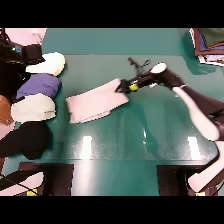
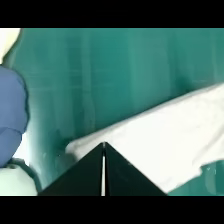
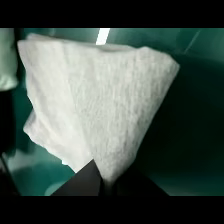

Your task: Fold the shirts.

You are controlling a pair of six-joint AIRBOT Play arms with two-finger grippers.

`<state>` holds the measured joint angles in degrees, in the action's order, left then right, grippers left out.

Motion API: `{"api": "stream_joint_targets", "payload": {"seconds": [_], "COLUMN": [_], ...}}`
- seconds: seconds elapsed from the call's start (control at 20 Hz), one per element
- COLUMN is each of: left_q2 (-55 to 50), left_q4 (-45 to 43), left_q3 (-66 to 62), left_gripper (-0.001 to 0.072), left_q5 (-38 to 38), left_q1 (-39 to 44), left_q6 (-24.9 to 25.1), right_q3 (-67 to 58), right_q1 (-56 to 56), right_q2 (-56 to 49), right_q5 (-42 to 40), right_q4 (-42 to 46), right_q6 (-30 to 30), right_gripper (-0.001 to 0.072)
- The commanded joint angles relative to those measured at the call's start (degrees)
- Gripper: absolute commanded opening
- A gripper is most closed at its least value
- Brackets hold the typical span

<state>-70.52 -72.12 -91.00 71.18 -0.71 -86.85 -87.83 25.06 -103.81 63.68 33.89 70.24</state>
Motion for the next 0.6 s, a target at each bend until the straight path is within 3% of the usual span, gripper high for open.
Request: {"api": "stream_joint_targets", "payload": {"seconds": [0.0,0.3,0.55], "left_q2": [0.04,0.04,0.04], "left_q4": [0.07,0.39,0.57], "left_q3": [0.0,0.0,0.0], "left_gripper": [0.002,0.0021,0.0021], "left_q5": [-1.27,-2.34,-2.84], "left_q1": [4.83,10.32,10.32], "left_q6": [0.28,0.02,-1.49], "right_q3": [9.7,27.61,38.56], "right_q1": [-11.89,-43.78,-68.0], "right_q2": [11.54,32.3,42.56], "right_q5": [-3.67,-8.68,-12.48], "right_q4": [3.87,12.31,14.29], "right_q6": [0.46,3.41,4.9], "right_gripper": [0.001,0.0011,0.0011]}}
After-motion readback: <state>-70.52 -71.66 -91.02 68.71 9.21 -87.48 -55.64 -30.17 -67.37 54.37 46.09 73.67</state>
